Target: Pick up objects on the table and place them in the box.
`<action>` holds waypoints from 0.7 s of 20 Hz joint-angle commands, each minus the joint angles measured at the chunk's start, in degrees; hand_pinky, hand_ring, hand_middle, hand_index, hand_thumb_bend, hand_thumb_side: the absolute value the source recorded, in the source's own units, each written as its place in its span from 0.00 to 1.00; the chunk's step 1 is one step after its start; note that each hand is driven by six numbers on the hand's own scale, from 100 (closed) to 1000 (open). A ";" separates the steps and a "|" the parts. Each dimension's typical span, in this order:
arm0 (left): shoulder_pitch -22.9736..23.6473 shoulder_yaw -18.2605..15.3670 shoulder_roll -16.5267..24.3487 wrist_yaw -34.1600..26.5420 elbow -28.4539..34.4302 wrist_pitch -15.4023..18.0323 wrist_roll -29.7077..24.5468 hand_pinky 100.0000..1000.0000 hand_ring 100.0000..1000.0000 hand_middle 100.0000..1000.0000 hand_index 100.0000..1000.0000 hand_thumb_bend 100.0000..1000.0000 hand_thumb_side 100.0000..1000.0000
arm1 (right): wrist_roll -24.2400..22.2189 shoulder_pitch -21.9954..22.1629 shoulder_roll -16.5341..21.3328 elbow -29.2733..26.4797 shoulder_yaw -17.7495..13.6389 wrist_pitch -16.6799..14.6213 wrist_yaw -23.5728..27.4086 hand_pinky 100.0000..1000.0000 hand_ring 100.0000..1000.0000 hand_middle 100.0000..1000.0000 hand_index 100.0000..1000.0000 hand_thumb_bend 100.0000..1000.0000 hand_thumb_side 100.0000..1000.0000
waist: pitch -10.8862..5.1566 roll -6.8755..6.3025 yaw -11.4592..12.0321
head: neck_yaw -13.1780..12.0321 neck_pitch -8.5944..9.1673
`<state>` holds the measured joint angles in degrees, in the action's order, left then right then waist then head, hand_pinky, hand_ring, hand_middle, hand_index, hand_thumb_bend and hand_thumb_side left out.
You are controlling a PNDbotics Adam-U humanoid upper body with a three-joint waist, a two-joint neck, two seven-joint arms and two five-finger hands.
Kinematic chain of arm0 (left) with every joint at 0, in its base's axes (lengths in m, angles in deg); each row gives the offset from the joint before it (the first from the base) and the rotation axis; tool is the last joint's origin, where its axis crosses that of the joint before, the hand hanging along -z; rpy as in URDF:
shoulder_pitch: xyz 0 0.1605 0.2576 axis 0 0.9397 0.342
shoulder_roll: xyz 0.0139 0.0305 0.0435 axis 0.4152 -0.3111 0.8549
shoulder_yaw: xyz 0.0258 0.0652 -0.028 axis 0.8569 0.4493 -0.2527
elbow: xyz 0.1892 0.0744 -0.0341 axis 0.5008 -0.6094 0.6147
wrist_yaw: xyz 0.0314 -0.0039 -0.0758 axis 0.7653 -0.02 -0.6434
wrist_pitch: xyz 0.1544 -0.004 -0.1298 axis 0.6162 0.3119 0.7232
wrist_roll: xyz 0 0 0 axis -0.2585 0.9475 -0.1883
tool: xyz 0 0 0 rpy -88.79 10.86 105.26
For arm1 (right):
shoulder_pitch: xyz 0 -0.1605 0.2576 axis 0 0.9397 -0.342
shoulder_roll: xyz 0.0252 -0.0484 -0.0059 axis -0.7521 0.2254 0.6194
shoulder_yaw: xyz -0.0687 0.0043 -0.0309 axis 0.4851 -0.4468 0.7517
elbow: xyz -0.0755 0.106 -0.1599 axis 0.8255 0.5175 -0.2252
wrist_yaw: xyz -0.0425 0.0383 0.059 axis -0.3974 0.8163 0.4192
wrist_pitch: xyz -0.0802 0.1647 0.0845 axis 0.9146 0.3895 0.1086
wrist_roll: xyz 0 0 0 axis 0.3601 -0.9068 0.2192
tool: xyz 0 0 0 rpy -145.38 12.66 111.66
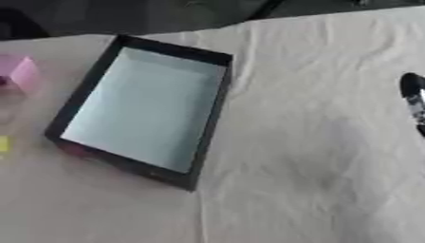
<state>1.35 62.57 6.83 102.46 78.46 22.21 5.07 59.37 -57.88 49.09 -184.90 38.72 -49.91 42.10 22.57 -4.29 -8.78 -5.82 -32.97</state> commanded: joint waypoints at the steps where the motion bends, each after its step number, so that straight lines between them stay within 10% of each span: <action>1: -1.38 -0.99 2.81 2.28 1.57 10.26 -7.87 0.93 0.86 0.81 0.85 0.55 0.00 | -0.34 -0.72 0.94 -0.43 -0.03 0.03 -0.49 1.00 0.93 0.97 0.87 0.32 0.28 | -0.81 0.05 -0.06 | -1.53 0.91; 14: -2.01 -3.05 3.32 13.24 -0.31 8.71 3.57 0.93 0.86 0.81 0.84 0.54 0.00 | -1.19 -1.19 0.13 0.01 0.46 0.45 -1.22 1.00 0.93 0.97 0.88 0.32 0.31 | 1.70 -0.01 -0.70 | -3.70 3.06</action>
<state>0.70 60.30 7.33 115.09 77.79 27.95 10.81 58.39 -58.62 48.63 -184.50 39.39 -49.45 41.38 25.59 -4.44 -9.49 -9.40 -30.91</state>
